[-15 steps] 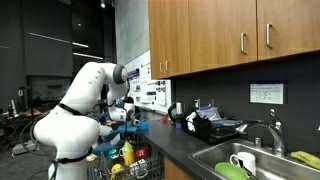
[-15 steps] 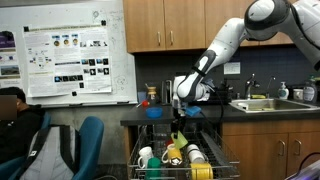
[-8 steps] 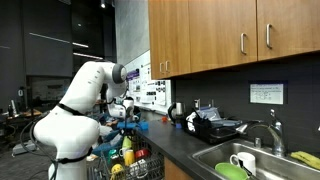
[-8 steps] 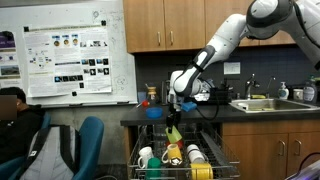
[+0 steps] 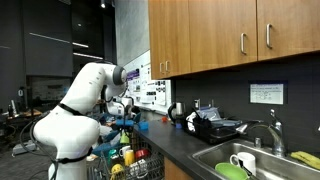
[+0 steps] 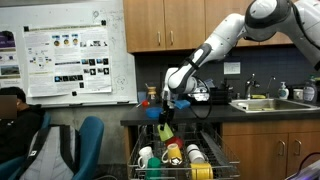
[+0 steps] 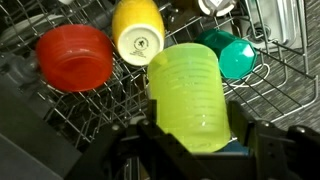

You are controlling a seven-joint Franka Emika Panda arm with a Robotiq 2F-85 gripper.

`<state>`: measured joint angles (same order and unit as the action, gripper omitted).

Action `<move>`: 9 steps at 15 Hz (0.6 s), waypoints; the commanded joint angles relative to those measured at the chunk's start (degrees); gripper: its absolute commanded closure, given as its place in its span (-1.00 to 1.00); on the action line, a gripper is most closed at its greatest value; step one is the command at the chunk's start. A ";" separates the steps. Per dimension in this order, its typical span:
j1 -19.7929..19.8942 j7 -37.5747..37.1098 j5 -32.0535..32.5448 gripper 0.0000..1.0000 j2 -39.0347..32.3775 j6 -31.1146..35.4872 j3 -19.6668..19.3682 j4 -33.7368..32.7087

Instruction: Move the green cup in the dishwasher to the left

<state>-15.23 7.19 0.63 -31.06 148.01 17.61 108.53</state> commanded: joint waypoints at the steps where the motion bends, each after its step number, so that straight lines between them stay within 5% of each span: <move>1: -0.12 2.33 -0.79 0.11 -3.09 -1.48 0.46 -5.09; 9: -0.20 4.58 -0.39 0.11 -9.19 -2.51 0.26 -13.60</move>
<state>-15.41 9.97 0.65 -37.53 147.25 17.71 99.27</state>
